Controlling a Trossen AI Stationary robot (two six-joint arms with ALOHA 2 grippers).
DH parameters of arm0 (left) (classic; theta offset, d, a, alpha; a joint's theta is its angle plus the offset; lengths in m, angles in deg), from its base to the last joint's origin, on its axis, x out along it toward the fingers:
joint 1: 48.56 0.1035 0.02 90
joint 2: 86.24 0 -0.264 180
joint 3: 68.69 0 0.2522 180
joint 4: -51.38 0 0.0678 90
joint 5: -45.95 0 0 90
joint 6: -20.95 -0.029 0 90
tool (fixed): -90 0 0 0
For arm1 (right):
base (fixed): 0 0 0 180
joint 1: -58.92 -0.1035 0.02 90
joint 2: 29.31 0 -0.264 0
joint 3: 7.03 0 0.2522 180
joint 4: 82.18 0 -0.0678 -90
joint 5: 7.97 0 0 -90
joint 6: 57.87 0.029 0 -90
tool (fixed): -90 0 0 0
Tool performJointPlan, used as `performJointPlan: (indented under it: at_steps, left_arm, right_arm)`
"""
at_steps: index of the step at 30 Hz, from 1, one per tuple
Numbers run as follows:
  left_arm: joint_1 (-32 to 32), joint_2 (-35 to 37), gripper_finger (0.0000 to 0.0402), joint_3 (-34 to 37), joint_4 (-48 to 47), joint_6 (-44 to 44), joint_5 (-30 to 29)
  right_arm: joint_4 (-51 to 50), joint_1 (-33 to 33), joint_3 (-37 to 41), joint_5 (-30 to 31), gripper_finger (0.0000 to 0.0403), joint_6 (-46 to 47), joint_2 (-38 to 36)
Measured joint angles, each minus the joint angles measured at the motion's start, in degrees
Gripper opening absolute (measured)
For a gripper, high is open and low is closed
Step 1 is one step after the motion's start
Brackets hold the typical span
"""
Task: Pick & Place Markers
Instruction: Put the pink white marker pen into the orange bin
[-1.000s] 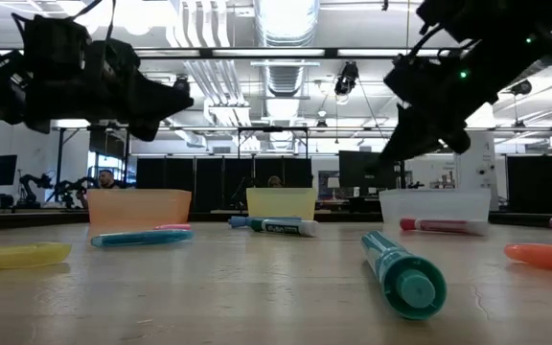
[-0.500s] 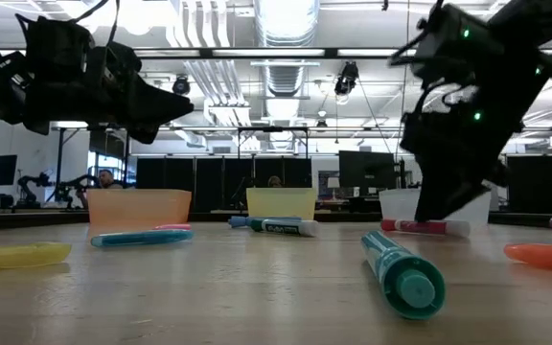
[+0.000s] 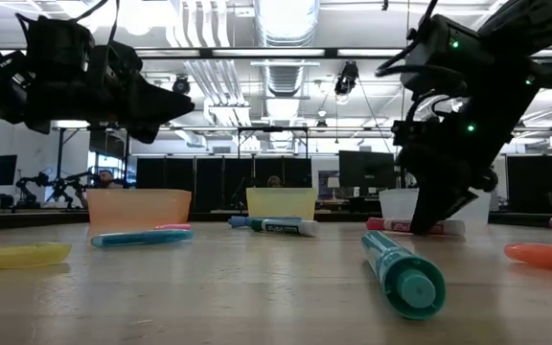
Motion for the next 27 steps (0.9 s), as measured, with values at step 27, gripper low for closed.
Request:
performJointPlan:
  at_steps: [27]
  left_arm:
    - [-2.2,0.0,0.0078,-0.8,16.9,3.7,10.0]
  right_arm:
    - [71.6,8.1,-11.4,-17.9,0.0067,-48.7,12.2]
